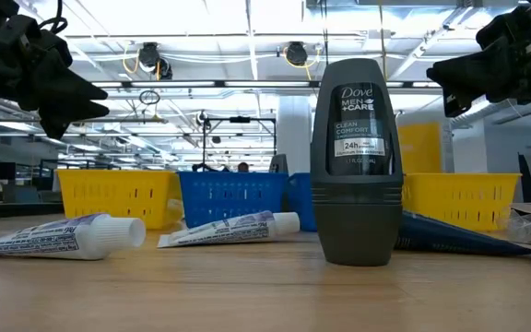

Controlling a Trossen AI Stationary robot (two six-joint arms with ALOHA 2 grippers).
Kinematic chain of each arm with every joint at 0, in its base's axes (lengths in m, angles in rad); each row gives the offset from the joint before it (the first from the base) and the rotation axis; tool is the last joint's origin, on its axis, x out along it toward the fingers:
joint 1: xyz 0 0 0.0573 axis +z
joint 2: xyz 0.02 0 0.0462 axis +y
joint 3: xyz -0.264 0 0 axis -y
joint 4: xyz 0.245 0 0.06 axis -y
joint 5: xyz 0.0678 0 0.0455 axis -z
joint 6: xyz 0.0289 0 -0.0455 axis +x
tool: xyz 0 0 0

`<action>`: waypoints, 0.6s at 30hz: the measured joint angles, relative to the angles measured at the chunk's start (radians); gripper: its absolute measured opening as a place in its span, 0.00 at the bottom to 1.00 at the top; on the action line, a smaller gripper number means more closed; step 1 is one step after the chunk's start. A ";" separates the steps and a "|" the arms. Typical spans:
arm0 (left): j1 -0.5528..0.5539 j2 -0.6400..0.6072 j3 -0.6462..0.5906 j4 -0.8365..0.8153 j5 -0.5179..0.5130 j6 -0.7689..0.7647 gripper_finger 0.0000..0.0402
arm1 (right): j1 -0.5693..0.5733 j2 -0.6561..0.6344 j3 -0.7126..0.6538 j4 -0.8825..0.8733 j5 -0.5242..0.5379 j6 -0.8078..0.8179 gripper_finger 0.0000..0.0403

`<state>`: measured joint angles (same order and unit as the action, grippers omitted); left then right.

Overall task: Pick & Place Travel size toiletries
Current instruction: Put the deodorant into the left yellow bin

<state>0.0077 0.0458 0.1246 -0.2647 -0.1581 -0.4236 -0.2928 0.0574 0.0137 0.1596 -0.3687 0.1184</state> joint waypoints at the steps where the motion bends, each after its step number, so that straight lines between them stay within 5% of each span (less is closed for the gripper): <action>1: 0.000 0.000 0.000 0.000 0.000 0.000 0.39 | 0.000 0.000 0.000 0.000 0.000 0.000 0.15; 18: 0.000 0.000 0.000 0.000 0.000 0.000 0.39 | 0.000 0.000 0.000 0.107 0.000 0.028 0.15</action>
<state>0.0076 0.0458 0.1246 -0.2646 -0.1581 -0.4236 -0.2924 0.0574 0.0135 0.2665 -0.3687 0.1460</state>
